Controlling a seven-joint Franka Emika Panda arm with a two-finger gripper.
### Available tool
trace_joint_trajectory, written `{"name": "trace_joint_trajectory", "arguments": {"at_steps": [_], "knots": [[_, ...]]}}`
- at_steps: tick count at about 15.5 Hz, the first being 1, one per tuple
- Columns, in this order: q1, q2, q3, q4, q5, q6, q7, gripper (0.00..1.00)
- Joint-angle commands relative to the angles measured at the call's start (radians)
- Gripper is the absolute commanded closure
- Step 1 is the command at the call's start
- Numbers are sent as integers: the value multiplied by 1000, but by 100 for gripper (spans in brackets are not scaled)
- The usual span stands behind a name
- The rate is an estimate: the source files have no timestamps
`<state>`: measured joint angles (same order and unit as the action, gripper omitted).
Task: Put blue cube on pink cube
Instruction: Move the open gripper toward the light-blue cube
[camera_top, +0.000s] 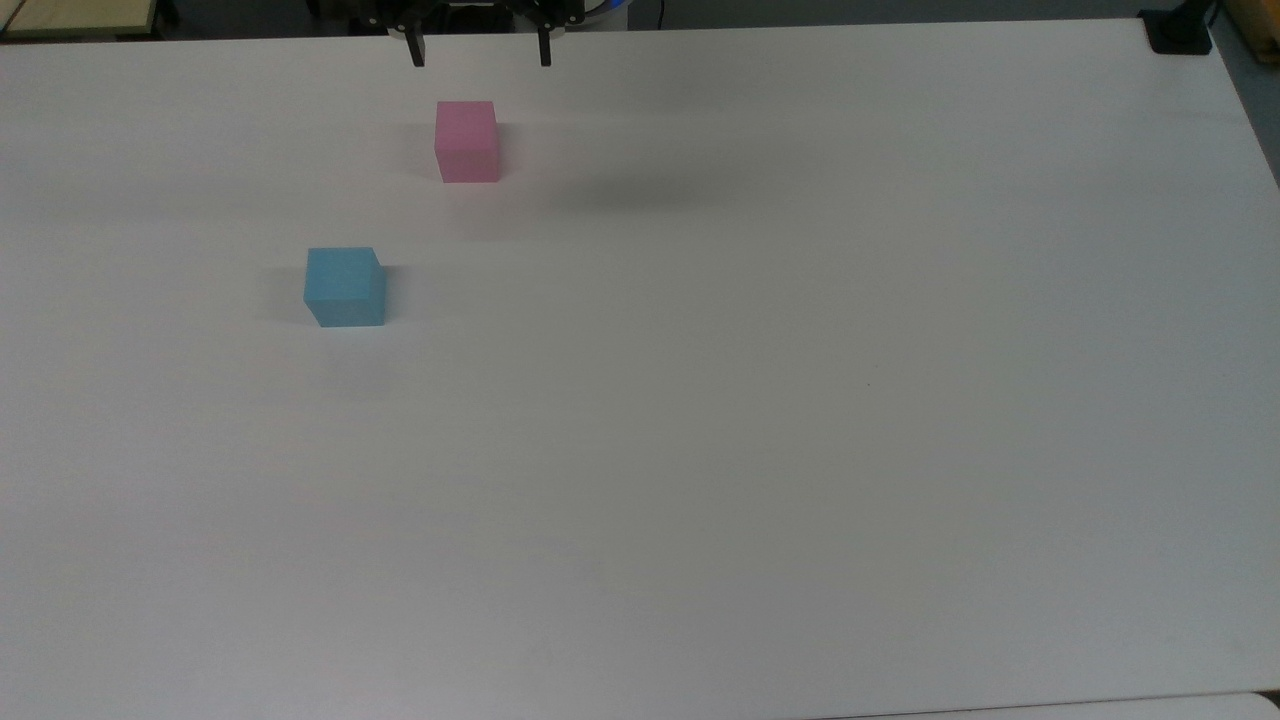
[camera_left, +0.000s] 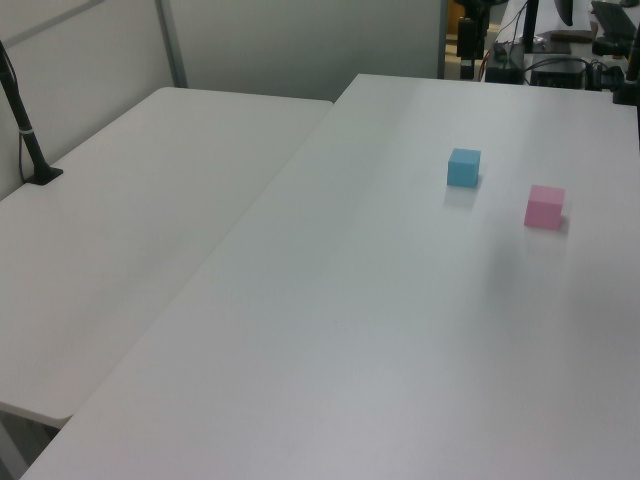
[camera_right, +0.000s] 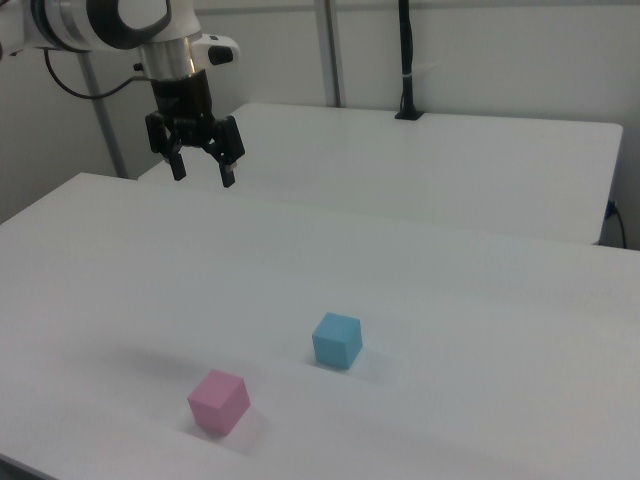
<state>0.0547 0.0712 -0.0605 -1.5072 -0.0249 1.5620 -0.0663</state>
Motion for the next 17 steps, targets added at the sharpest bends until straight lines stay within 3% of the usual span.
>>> {"name": "trace_joint_trajectory", "arguments": {"at_steps": [1, 12, 17], "knots": [[8, -21, -12, -15, 5, -5, -4, 0], [4, -15, -16, -15, 3, -2, -6, 0], [-61, -13, -21, -11, -3, 6, -55, 0]]}}
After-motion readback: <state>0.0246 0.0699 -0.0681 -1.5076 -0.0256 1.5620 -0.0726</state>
